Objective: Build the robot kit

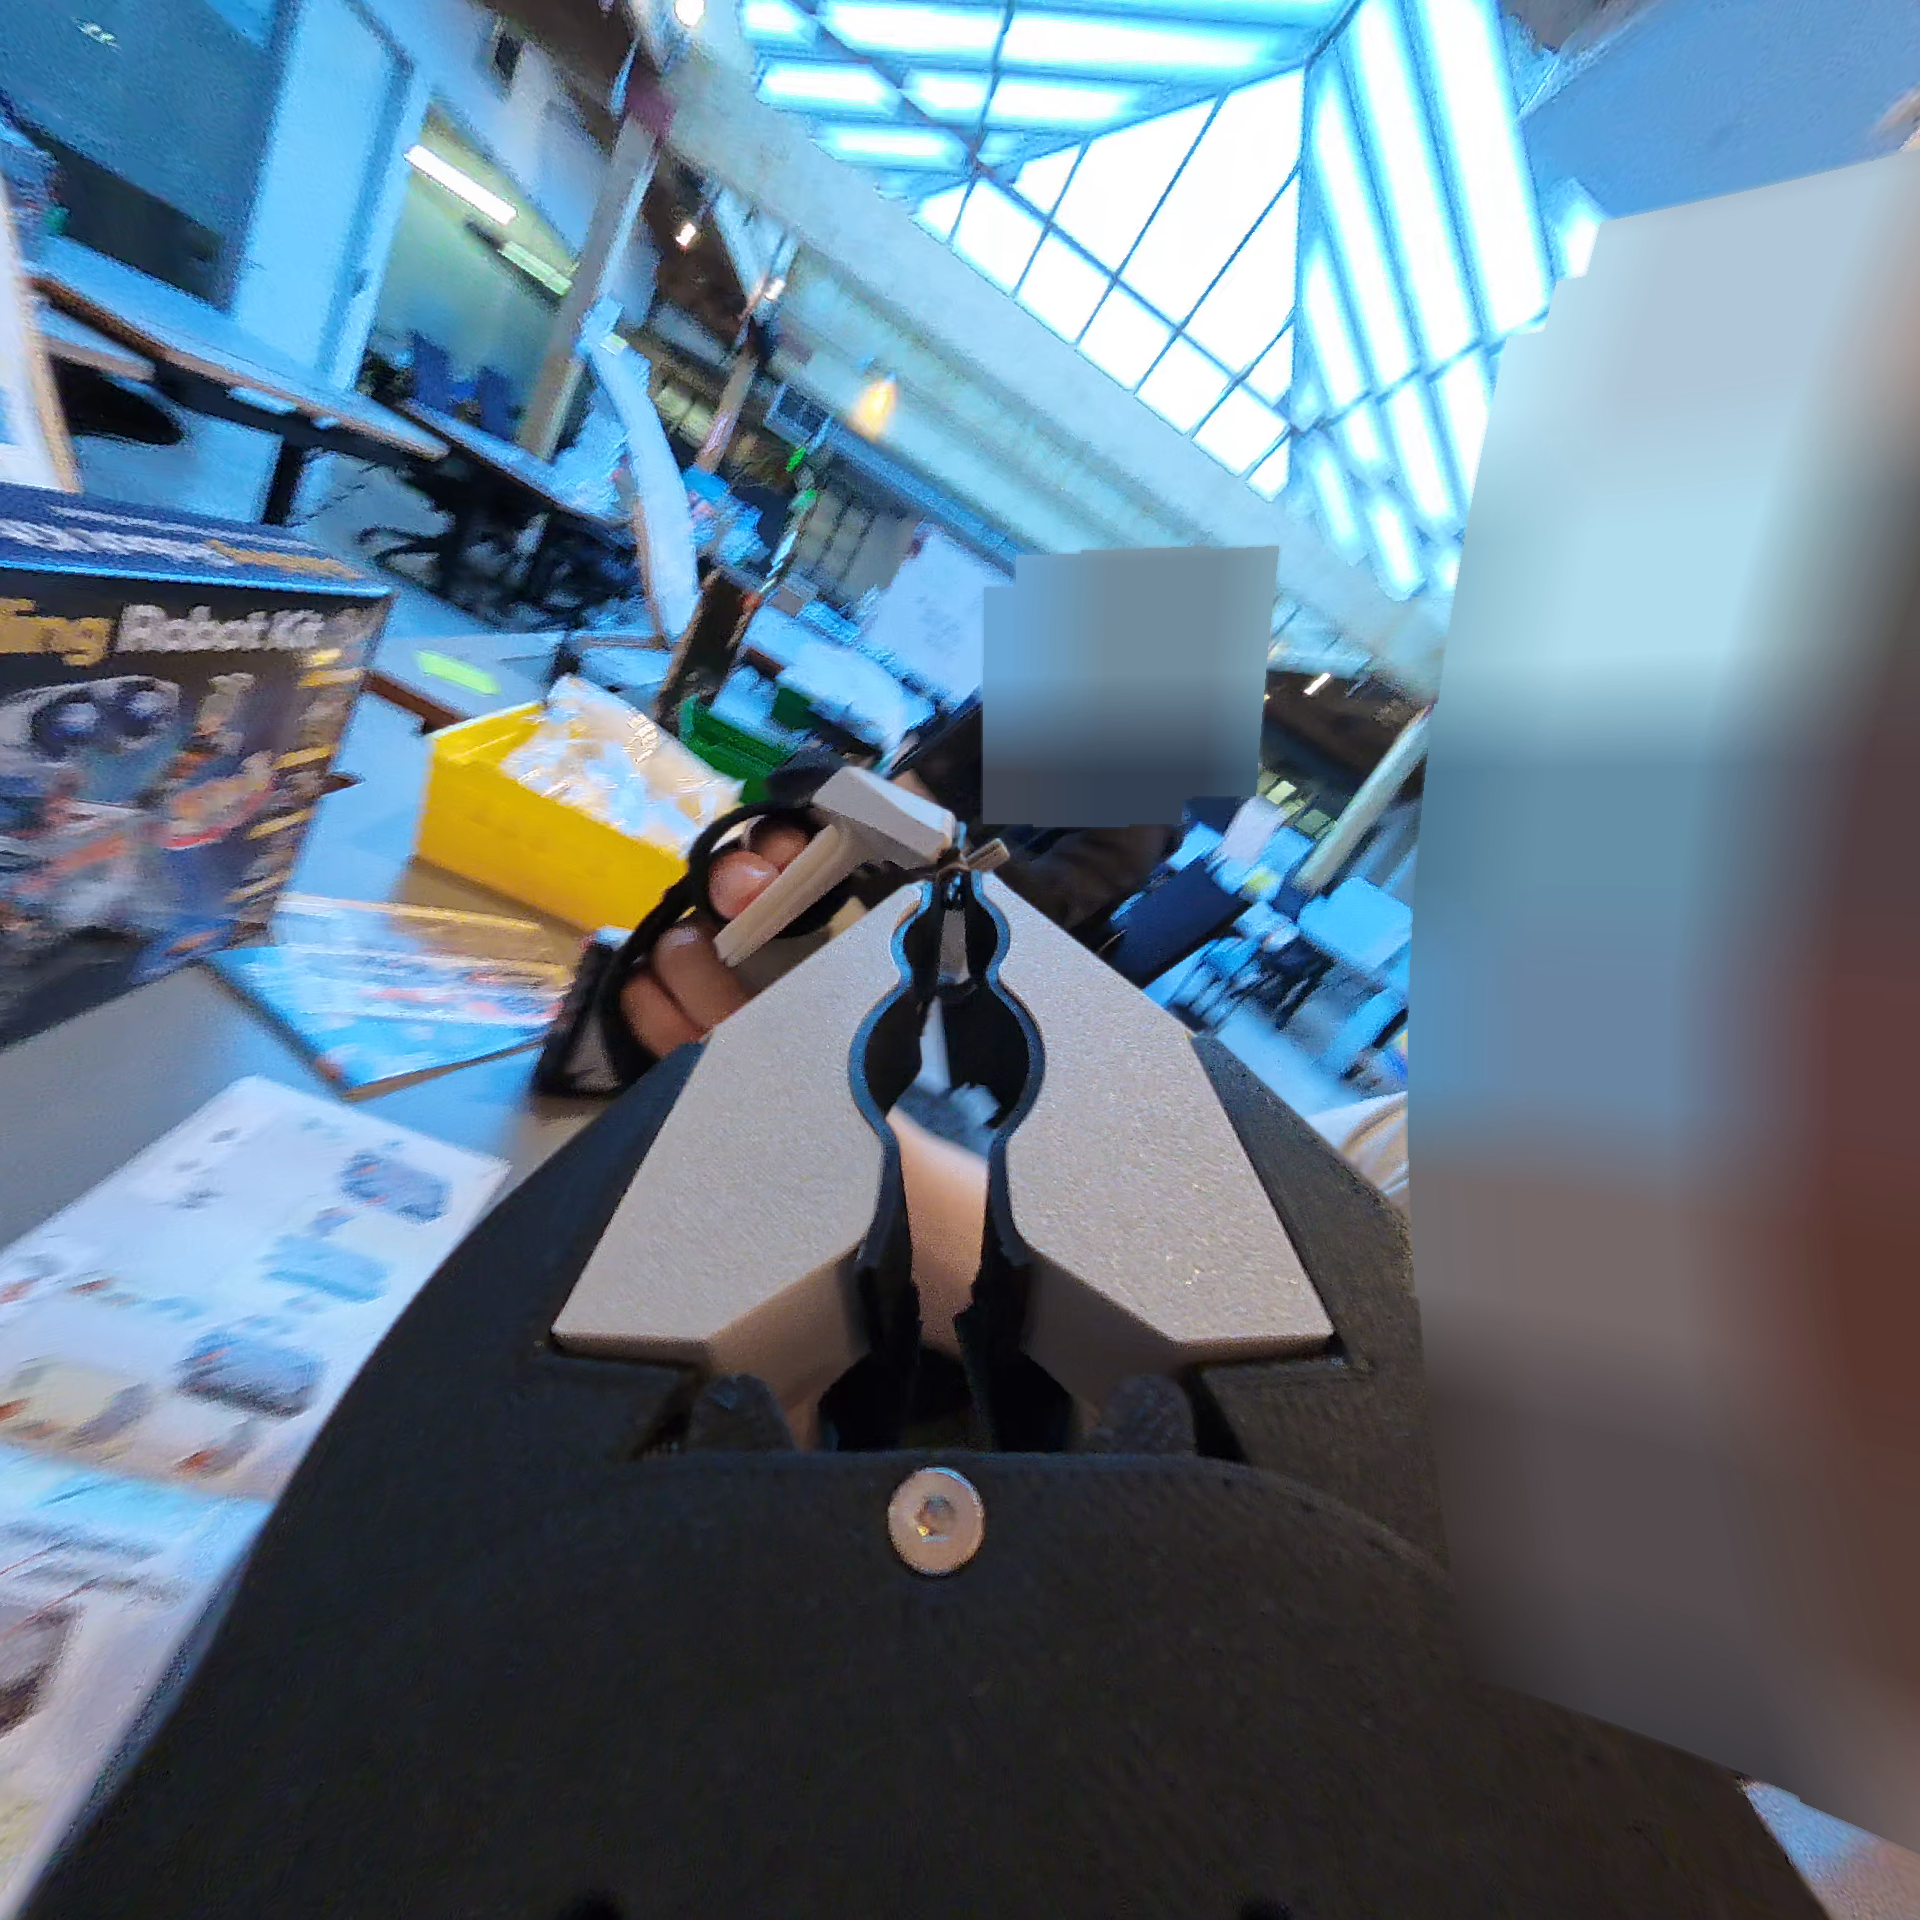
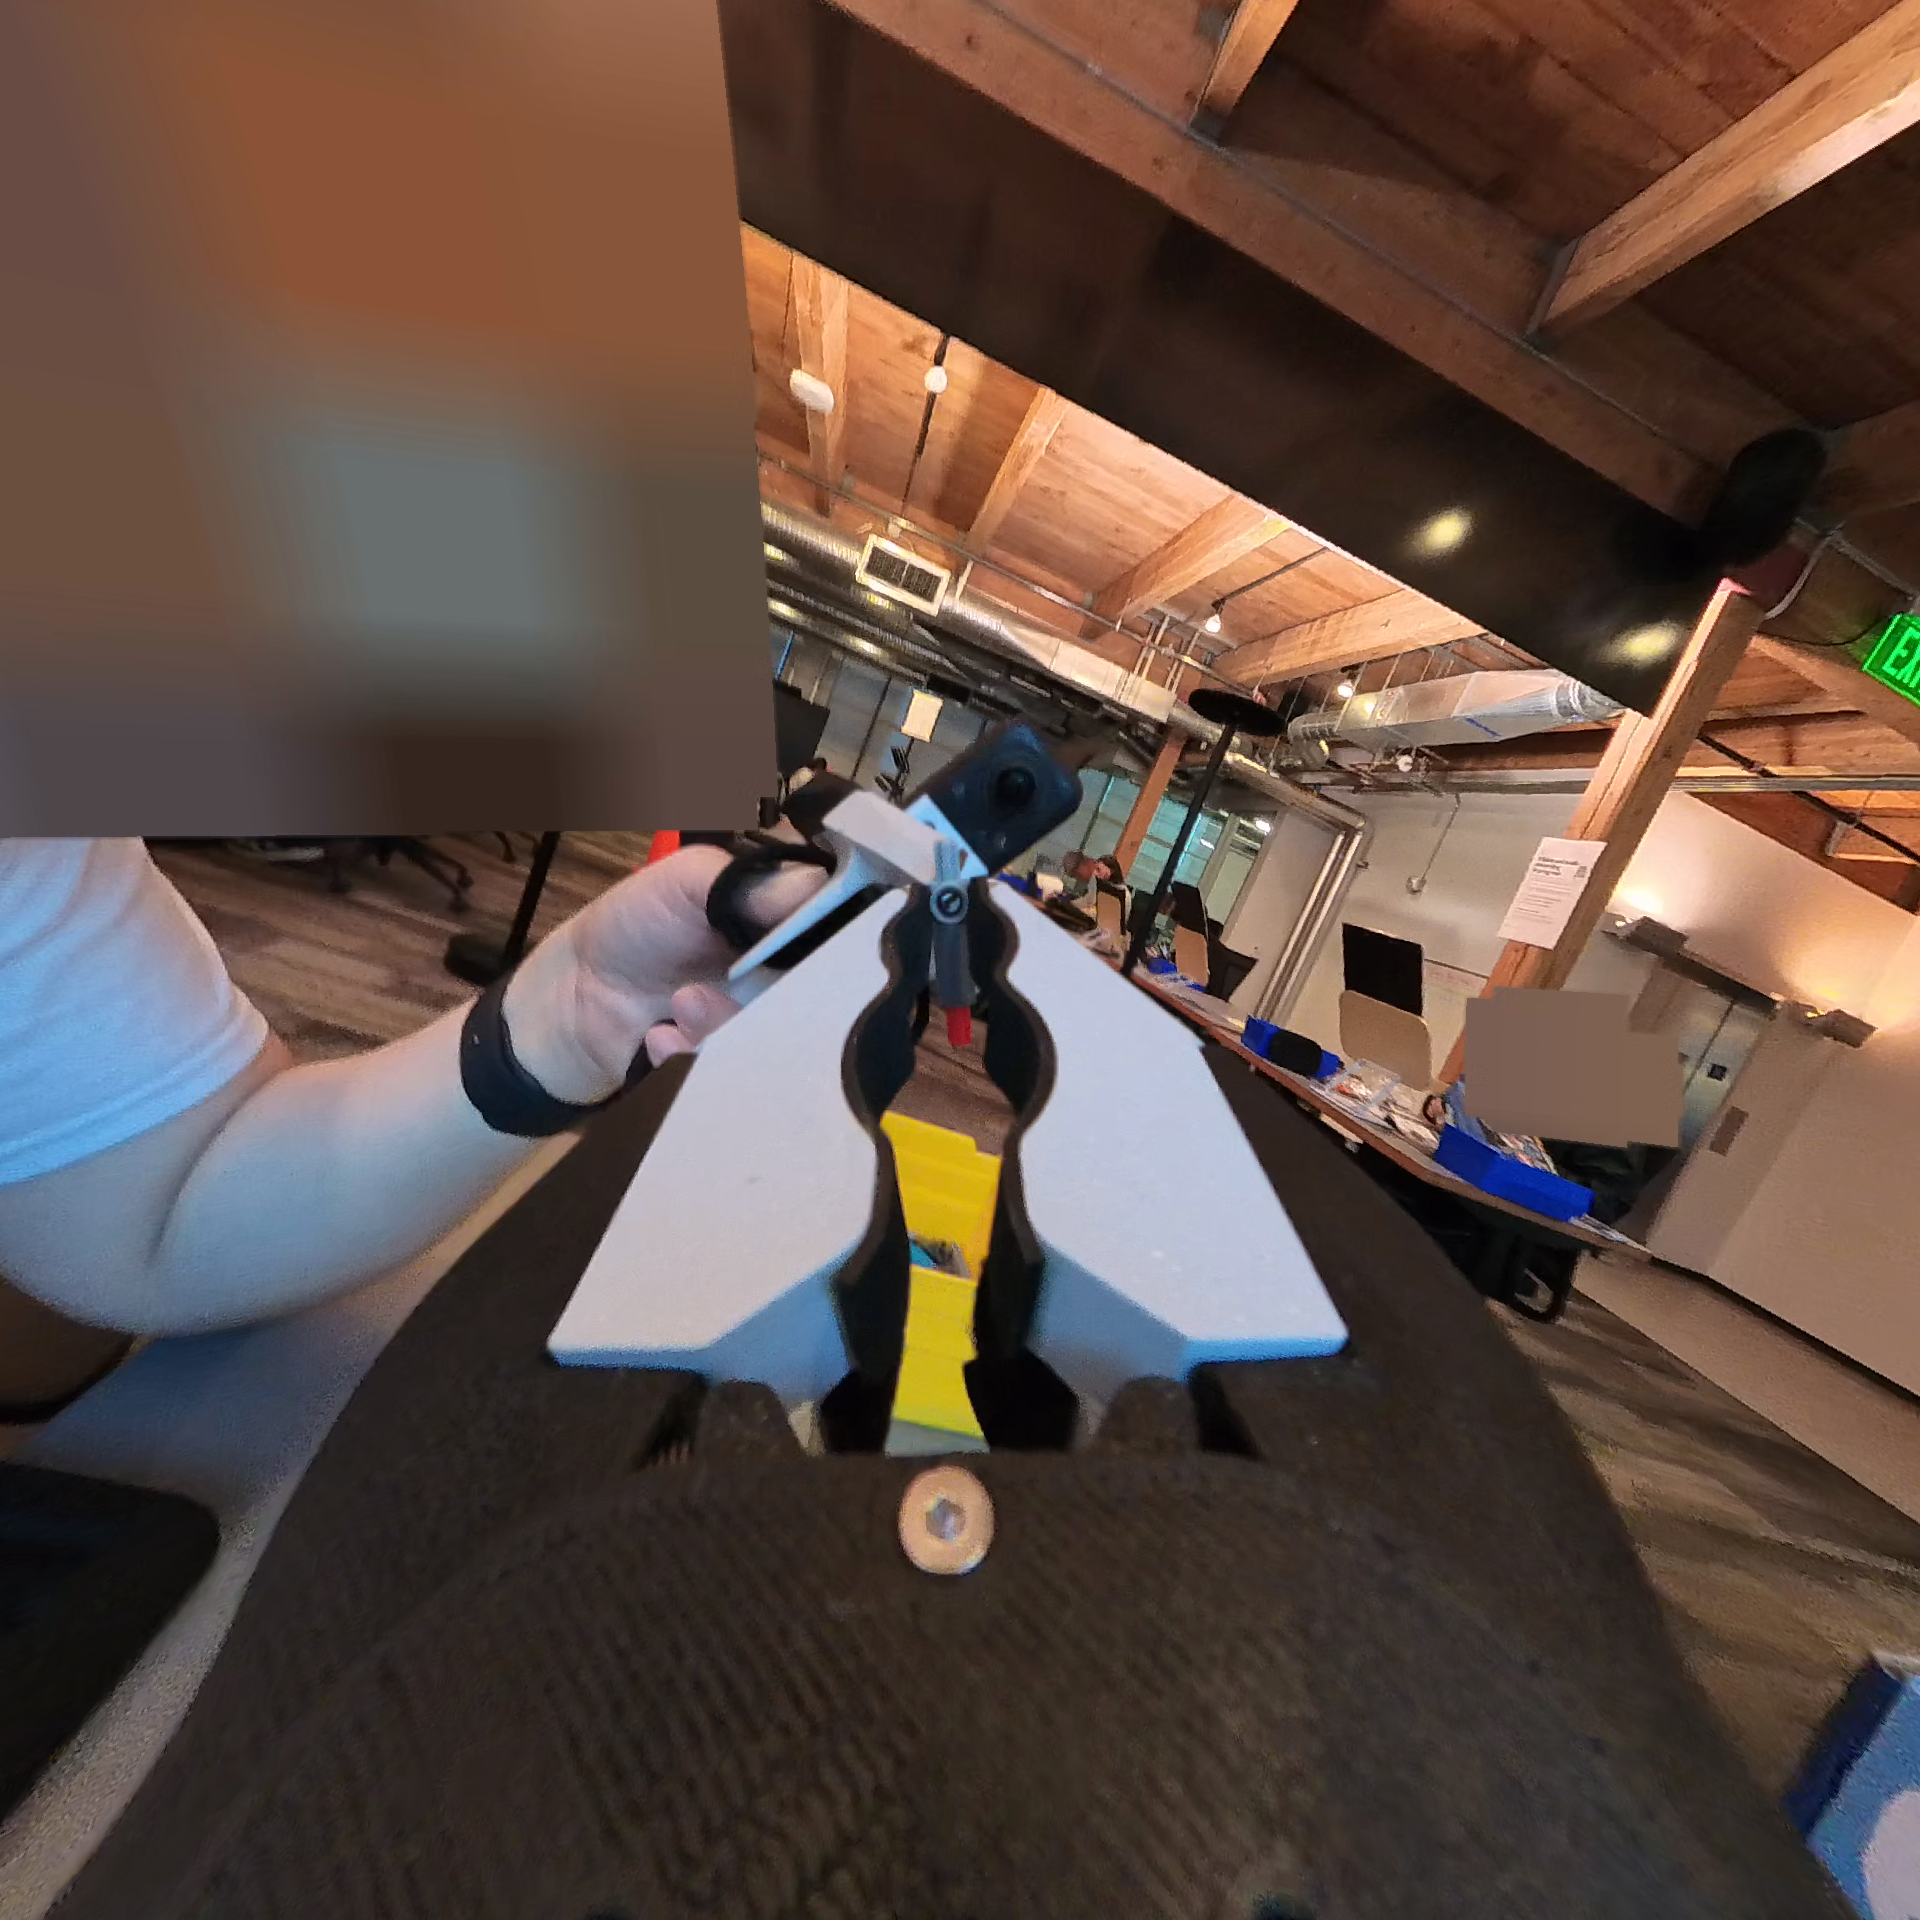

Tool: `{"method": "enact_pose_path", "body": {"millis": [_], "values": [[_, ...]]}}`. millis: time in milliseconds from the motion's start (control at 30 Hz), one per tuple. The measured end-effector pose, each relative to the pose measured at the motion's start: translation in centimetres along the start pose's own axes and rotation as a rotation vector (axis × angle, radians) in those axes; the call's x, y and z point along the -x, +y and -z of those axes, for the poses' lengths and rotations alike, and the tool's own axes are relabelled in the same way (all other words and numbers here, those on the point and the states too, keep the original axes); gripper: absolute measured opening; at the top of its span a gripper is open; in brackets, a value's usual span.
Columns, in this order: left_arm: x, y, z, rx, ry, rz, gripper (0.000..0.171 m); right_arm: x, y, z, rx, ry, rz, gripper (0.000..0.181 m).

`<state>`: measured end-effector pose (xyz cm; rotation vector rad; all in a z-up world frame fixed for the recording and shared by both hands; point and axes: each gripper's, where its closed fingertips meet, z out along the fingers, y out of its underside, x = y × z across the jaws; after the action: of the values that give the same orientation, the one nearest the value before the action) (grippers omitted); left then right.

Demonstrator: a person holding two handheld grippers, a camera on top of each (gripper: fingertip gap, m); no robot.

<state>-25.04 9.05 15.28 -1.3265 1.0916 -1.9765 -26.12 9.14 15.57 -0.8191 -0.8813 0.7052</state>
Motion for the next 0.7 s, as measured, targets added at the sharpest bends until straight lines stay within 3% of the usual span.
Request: {"method": "enact_pose_path", "body": {"millis": [33,367,467,533,633,700], "values": [[0.0,0.0,0.0,0.006,-0.014,-0.017,0.001,0.0,0.0,0.0,0.003,0.003,0.013,0.006],[-0.2,1.3,0.7,0.139,-0.021,-0.073,0.002,1.1,0.6,-0.2,0.093,-0.097,-0.031,0.006],[-0.1,0.4,1.3,0.115,-0.093,-0.182,0.015,0.7,0.4,-0.2,0.078,-0.075,-0.049,0.006],[-0.4,0.4,1.5,0.125,-0.114,-0.251,0.007,0.4,0.2,-0.1,0.068,-0.058,-0.059,0.006],[-0.1,0.3,1.4,0.136,-0.198,-0.349,0.021,0.2,0.0,-0.1,0.063,-0.045,-0.054,0.006],[-0.2,-0.2,1.4,0.120,-0.256,-0.507,0.014,0.3,-0.4,-0.2,0.050,-0.054,-0.081,0.006]]}}
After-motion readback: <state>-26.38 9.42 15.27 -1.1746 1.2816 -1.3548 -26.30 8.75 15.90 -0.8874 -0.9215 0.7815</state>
